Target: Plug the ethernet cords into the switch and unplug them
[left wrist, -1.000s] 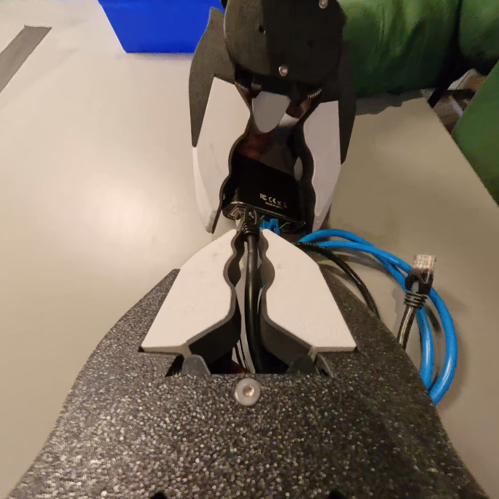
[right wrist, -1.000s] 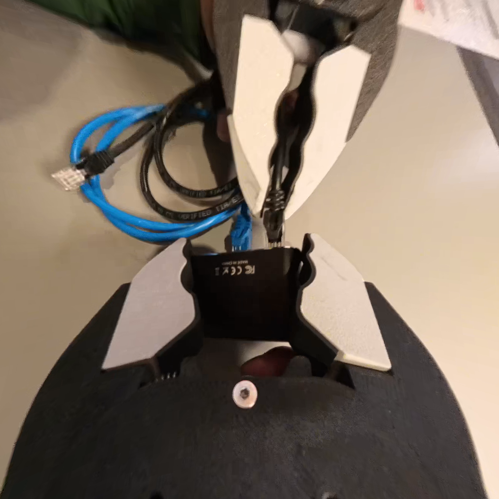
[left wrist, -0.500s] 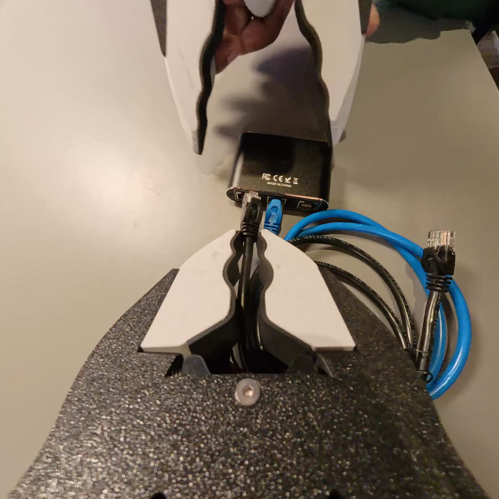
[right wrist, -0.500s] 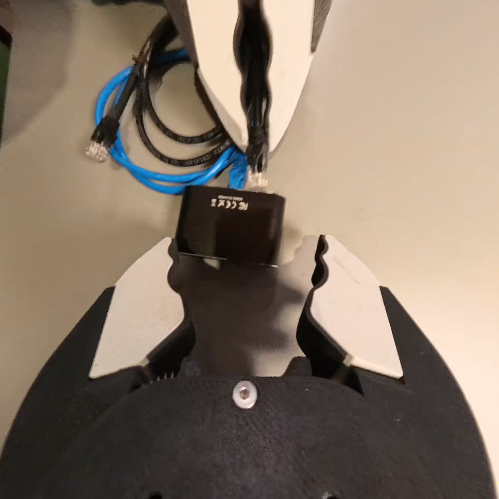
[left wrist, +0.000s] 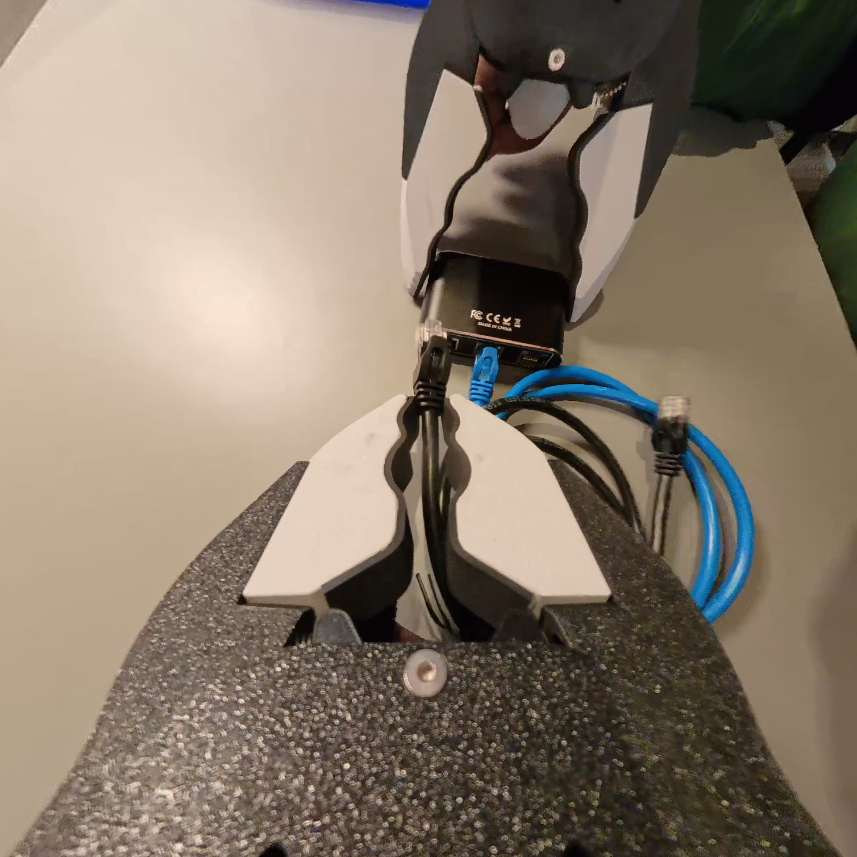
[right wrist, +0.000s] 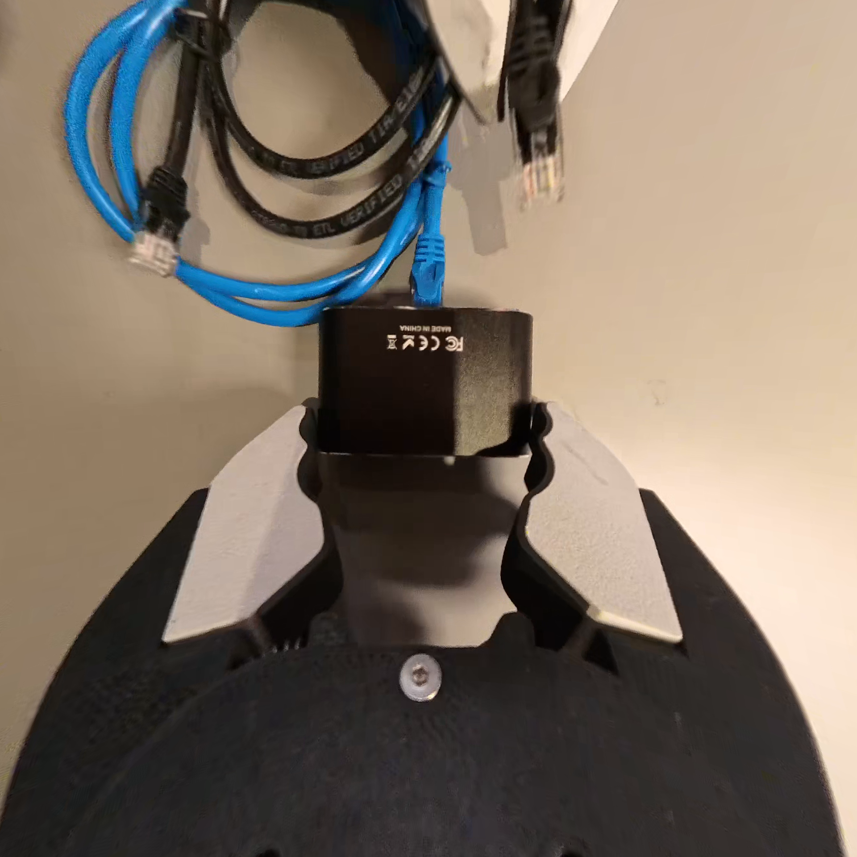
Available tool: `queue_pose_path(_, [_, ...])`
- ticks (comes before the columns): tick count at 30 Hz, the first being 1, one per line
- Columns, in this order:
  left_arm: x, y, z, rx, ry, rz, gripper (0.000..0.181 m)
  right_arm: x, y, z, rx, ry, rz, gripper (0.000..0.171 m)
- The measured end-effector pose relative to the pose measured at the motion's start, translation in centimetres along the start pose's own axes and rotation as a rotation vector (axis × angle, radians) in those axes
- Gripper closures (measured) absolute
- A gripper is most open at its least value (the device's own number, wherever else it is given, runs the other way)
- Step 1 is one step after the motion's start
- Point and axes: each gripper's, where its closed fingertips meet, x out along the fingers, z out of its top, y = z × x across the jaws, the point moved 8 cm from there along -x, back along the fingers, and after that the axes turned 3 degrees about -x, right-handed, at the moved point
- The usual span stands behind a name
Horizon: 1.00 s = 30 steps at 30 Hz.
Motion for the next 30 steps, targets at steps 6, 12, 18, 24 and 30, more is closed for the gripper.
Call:
queue_pose_path(6, [-6.0, -0.9, 0.3, -0.034, -0.073, -0.053, 0.171, 0.1, 0.6, 0.7, -0.155, -0.112, -0.081, 0.084])
queue_pose_path(12, [-12.5, -3.2, 0.3, -0.097, -0.178, -0.162, 0.171, -0.1, 0.8, 1.1, -0.318, -0.183, -0.2, 0.084])
queue_pose_path(18, [-14.3, -4.9, 0.2, -0.067, -0.181, -0.2, 0.171, -0.1, 0.6, 1.3, -0.419, -0.237, -0.317, 0.084])
queue_pose_path(24, [-7.0, -1.1, 0.0, -0.105, 0.089, -0.114, 0.17, 0.0, 0.7, 1.4, -0.484, -0.286, -0.351, 0.084])
queue_pose_path(30, [-2.1, 1.5, -0.6, -0.089, 0.237, -0.126, 0.17, 0.0, 0.8, 1.4, -0.507, -0.287, -0.363, 0.085])
